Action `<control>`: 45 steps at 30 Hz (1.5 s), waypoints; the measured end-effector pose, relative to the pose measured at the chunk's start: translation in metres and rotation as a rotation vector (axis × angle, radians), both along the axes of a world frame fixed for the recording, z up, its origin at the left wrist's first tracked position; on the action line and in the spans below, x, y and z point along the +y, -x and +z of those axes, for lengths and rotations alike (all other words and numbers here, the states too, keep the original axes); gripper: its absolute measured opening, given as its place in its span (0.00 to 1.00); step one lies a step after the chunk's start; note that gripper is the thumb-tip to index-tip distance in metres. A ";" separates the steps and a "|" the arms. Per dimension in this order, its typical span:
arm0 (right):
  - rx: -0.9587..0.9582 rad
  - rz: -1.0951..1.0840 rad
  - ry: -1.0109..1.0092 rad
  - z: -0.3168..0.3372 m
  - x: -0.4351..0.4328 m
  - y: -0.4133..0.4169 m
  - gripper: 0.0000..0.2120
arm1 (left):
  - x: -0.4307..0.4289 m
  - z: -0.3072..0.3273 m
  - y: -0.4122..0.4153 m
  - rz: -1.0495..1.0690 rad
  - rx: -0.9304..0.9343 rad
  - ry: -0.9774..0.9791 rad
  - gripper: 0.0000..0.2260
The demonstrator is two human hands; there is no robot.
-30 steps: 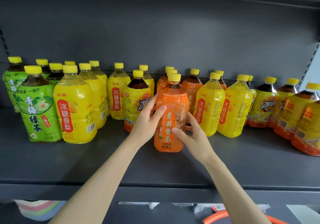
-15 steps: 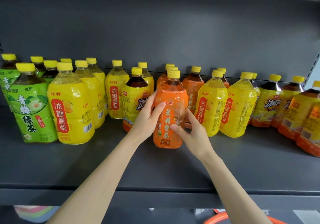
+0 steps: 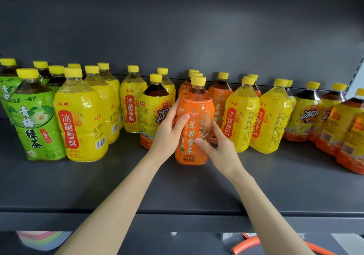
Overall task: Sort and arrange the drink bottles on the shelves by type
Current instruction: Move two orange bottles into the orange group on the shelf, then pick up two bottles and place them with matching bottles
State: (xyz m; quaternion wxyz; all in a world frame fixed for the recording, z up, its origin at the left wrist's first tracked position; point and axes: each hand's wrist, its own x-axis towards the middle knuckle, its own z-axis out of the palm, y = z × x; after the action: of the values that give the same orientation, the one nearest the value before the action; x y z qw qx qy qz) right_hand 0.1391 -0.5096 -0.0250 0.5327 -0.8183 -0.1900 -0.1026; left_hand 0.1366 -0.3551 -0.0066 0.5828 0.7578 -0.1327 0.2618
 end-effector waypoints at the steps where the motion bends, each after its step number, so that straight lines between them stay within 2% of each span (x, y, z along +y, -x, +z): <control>1: 0.006 0.001 0.001 0.000 0.000 0.001 0.38 | 0.000 0.000 0.001 0.016 -0.005 0.000 0.27; 4: 0.022 -0.014 0.016 0.001 -0.001 0.003 0.39 | -0.001 0.000 0.006 0.105 -0.017 -0.001 0.25; 8: 0.001 -0.065 0.072 0.006 -0.001 0.010 0.36 | -0.005 -0.001 0.015 0.340 -0.091 -0.063 0.20; 10: -0.051 -0.111 0.099 0.009 -0.005 0.015 0.30 | -0.007 -0.004 0.021 0.413 -0.141 -0.100 0.17; 13: -0.165 -0.190 0.138 0.013 -0.020 0.019 0.13 | -0.014 -0.010 0.036 0.501 -0.233 -0.165 0.07; 15: -0.202 -0.241 0.150 0.016 -0.036 0.018 0.08 | -0.025 -0.011 0.046 0.483 -0.292 -0.216 0.03; 17: -0.216 -0.296 0.150 0.020 -0.056 0.015 0.08 | -0.040 -0.008 0.049 0.398 -0.302 -0.227 0.02; 23: -0.244 -0.387 0.095 0.032 -0.120 -0.004 0.08 | -0.102 -0.001 0.023 0.226 -0.186 -0.202 0.02; 25: -0.248 -0.394 0.085 0.033 -0.139 -0.014 0.07 | -0.123 -0.002 0.007 0.242 -0.142 -0.204 0.05; 30: -0.230 -0.390 0.060 0.032 -0.177 -0.049 0.05 | -0.162 0.003 -0.033 0.364 0.012 -0.195 0.28; 33: -0.211 -0.385 0.061 0.032 -0.190 -0.069 0.16 | -0.169 0.006 -0.055 0.402 0.101 -0.137 0.37; 38: -0.106 -0.334 0.012 0.035 -0.194 -0.087 0.37 | -0.172 0.009 -0.071 0.276 0.226 0.045 0.40; 41: -0.016 -0.283 -0.012 0.032 -0.193 -0.098 0.49 | -0.170 0.007 -0.074 0.319 0.232 0.050 0.42; 45: 0.076 -0.210 -0.084 0.034 -0.204 -0.109 0.41 | -0.175 0.010 -0.074 0.477 0.303 -0.119 0.48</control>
State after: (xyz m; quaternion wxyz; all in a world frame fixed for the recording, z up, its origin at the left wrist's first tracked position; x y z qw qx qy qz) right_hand 0.2477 -0.7137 0.0093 0.5595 -0.8141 -0.0785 -0.1343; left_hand 0.2107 -0.5305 0.0039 0.4723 0.8310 0.1227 0.2669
